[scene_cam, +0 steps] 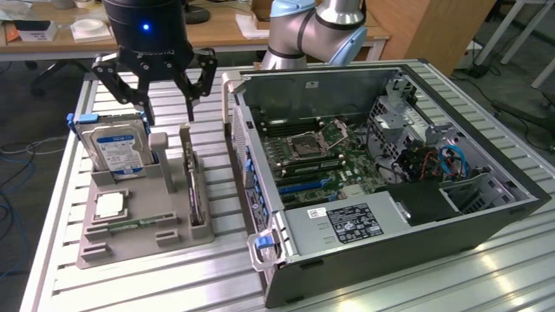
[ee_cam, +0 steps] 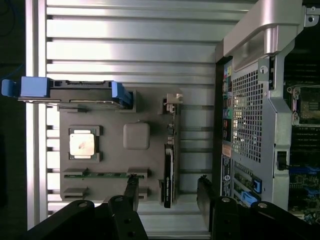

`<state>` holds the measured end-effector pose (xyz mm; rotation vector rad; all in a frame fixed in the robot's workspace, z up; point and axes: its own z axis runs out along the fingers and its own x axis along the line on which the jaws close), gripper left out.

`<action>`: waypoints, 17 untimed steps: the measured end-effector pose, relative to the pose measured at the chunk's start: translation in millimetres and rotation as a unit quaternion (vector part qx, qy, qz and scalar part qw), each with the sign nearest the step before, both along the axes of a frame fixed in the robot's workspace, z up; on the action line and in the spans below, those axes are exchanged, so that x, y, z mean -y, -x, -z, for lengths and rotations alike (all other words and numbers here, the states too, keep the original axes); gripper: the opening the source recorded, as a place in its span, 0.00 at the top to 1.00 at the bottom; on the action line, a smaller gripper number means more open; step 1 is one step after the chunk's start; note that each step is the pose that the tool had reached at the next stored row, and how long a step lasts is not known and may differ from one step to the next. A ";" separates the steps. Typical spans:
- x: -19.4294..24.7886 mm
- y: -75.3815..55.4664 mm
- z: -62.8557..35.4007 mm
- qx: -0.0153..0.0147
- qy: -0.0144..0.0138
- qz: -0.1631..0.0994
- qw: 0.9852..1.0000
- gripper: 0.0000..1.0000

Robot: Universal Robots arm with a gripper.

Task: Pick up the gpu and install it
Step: 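Pick up the gpu and move the gpu toward the slot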

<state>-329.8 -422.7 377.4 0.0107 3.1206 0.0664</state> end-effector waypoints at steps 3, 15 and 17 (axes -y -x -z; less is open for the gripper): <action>0.0 0.0 0.6 0.000 0.000 0.000 1.000 0.41; 0.0 0.0 3.2 0.000 0.000 0.000 1.000 0.41; 0.0 0.0 3.6 0.000 0.000 0.000 1.000 0.41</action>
